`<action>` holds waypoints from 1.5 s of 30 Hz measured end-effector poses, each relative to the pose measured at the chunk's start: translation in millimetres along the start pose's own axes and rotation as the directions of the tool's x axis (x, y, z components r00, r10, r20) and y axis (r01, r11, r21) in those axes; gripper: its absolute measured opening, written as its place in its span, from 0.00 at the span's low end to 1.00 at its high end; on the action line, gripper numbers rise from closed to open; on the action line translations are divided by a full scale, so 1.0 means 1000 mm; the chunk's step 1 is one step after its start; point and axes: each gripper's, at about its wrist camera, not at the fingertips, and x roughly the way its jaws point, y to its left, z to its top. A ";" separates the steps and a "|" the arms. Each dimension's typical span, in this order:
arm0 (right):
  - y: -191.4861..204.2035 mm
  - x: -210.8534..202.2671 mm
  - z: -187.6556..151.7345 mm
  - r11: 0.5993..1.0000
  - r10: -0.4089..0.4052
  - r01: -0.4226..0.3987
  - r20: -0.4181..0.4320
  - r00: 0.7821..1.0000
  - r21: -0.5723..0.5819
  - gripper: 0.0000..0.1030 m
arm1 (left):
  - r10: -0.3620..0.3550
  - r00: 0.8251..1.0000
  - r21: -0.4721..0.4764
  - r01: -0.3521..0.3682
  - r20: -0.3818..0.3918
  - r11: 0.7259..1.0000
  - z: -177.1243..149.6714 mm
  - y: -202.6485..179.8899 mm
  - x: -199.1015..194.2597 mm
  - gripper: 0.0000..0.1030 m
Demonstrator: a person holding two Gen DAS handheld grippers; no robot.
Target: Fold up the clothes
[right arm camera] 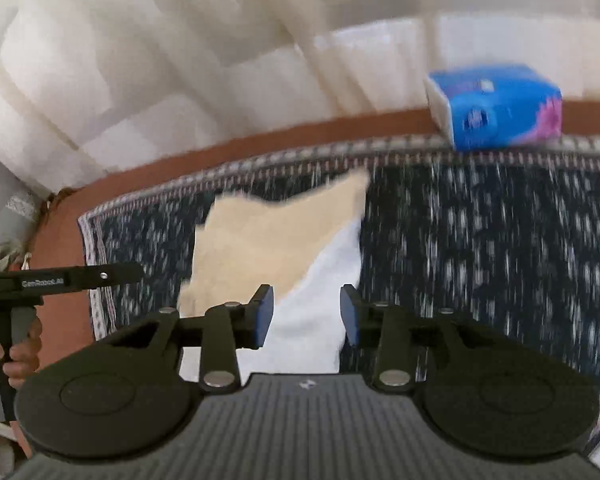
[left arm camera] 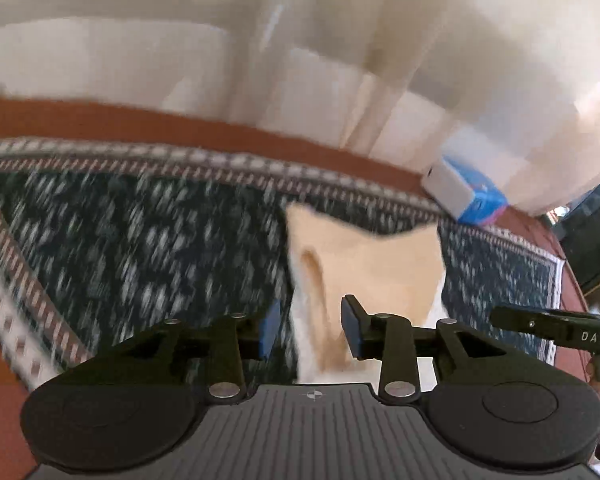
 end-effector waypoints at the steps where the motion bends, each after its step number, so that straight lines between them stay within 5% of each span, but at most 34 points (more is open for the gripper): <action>1: -0.001 0.003 0.008 1.000 0.000 0.000 0.007 1.000 0.000 0.42 | -0.006 1.000 0.008 0.006 -0.004 1.000 0.008 -0.001 0.008 0.55; 11: -0.021 0.054 0.057 0.998 -0.058 0.058 -0.008 0.998 -0.005 0.54 | 0.032 0.995 0.102 -0.023 -0.092 0.994 0.048 -0.002 0.088 0.56; 16: -0.035 0.081 0.066 0.998 -0.061 0.062 -0.034 0.998 0.014 0.59 | 0.016 0.995 0.116 -0.005 -0.097 0.993 0.057 0.003 0.103 0.64; 30: -0.037 0.109 0.071 1.000 -0.021 0.021 -0.076 0.997 -0.002 0.54 | -0.088 0.986 0.105 0.103 -0.142 0.989 0.068 0.007 0.119 0.61; 32: -0.038 0.109 0.072 1.000 -0.011 0.013 -0.071 0.997 0.019 0.52 | -0.089 0.983 0.111 0.107 -0.159 0.988 0.068 0.006 0.123 0.56; 34: -0.039 0.111 0.073 0.999 -0.009 0.012 -0.073 0.997 0.042 0.46 | -0.076 0.983 0.105 0.094 -0.167 0.990 0.069 0.007 0.126 0.31; 36: -0.040 0.114 0.074 0.999 -0.002 0.006 -0.086 0.996 0.048 0.32 | -0.062 0.984 0.092 0.078 -0.165 0.993 0.069 0.009 0.127 0.06; 37: -0.040 0.116 0.075 0.999 0.003 0.002 -0.099 0.995 0.052 0.15 | -0.059 0.985 0.083 0.072 -0.159 0.994 0.070 0.009 0.126 0.02; 38: -0.040 0.119 0.076 0.998 0.009 -0.003 -0.112 0.994 0.056 0.08 | -0.059 0.987 0.074 0.070 -0.150 0.995 0.070 0.008 0.124 0.02; 45: -0.032 0.093 0.083 0.998 0.057 -0.055 -0.052 0.997 0.042 0.06 | -0.096 0.994 0.044 0.098 -0.042 0.994 0.073 0.001 0.079 0.00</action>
